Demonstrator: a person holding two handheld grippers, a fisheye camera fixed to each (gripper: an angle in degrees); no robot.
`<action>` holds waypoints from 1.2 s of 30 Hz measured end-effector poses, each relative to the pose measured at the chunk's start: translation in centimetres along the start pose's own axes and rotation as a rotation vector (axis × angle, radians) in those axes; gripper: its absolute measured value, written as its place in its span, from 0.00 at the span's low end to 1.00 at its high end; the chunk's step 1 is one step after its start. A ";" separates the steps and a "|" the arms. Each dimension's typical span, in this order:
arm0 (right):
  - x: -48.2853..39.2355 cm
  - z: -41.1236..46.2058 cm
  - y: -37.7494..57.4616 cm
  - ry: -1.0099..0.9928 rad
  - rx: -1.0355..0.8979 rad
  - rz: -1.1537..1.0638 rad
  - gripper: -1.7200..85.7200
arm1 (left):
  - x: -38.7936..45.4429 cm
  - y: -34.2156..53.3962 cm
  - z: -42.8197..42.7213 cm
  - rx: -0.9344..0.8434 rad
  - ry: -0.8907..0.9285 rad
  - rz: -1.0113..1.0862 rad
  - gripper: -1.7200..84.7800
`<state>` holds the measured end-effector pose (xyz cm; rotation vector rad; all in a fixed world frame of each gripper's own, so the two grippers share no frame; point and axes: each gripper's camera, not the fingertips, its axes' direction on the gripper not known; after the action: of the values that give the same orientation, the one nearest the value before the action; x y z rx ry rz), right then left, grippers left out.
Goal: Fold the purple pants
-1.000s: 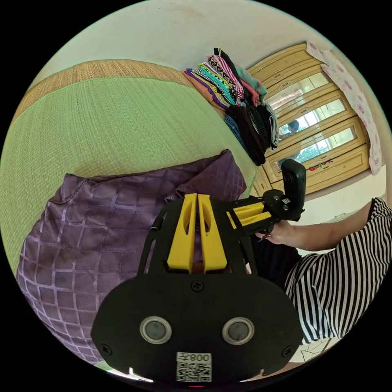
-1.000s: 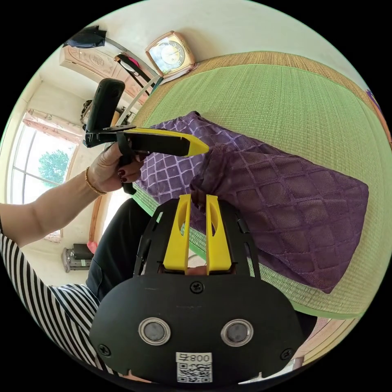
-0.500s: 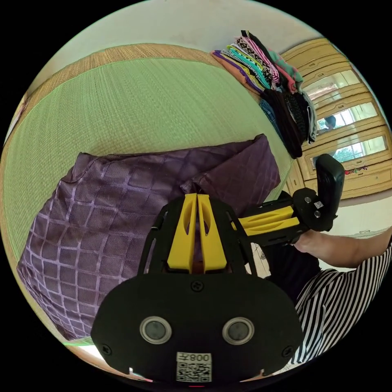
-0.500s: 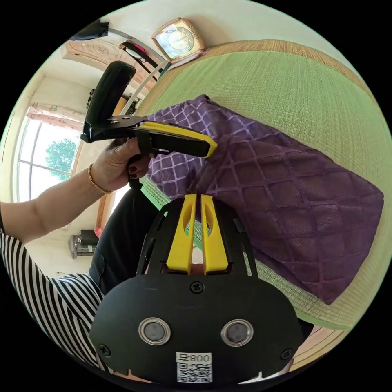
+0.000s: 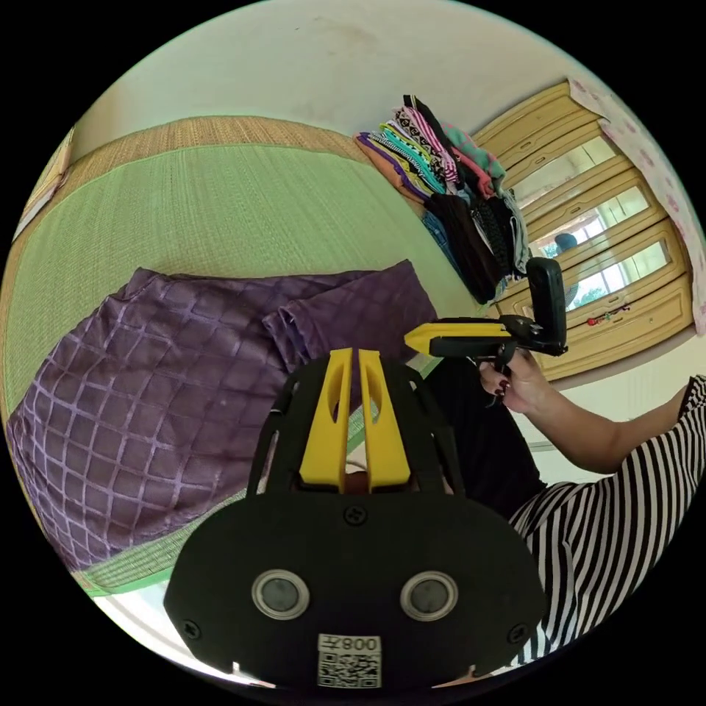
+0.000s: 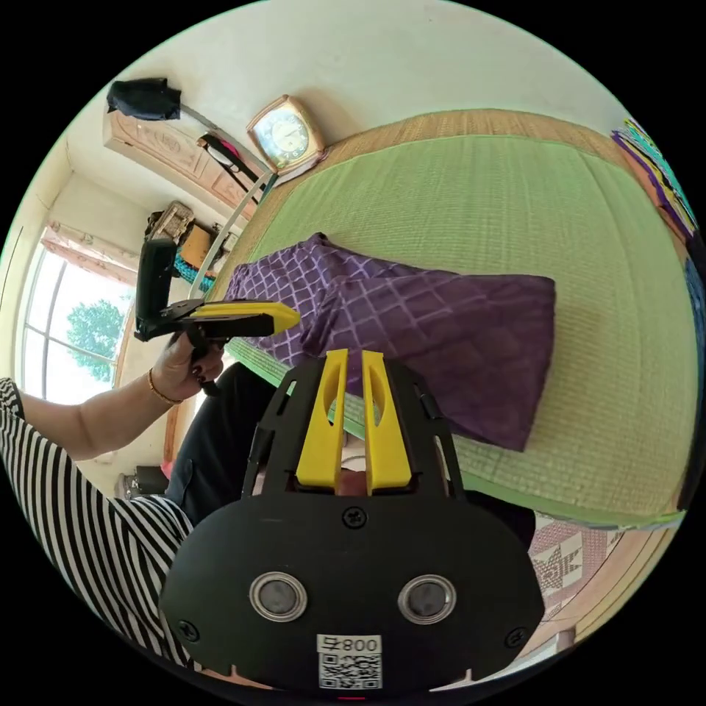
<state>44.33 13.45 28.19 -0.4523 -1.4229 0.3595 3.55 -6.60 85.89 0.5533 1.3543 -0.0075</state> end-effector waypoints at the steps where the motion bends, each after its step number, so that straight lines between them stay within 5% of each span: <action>1: 1.1 -0.8 0.3 0.009 0.011 0.030 0.09 | 1.1 -0.1 0.7 -0.013 -0.002 0.020 0.07; 9: 11.4 -3.6 1.0 -0.190 0.011 0.307 0.13 | 16.2 -4.1 10.7 -0.133 -0.106 0.239 0.13; 17: 12.2 -5.1 -0.8 -0.486 0.010 0.278 0.12 | 26.5 -6.3 18.1 -0.225 -0.307 0.359 0.16; 20: 11.6 -6.0 -1.9 -0.517 -0.001 0.242 0.12 | 29.0 -6.5 18.5 -0.195 -0.406 0.320 0.12; 29: 16.5 -9.9 -4.5 -0.454 0.120 0.344 0.13 | 35.3 -7.4 15.5 -0.122 -0.310 0.250 0.07; 36: 17.0 -4.9 -11.2 -0.435 -0.018 0.360 0.14 | 41.6 -8.5 12.4 -0.115 -0.316 0.282 0.07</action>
<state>50.85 11.78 48.04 -0.6758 -1.7663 0.7715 22.00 -5.95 45.67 0.6134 0.9555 0.2041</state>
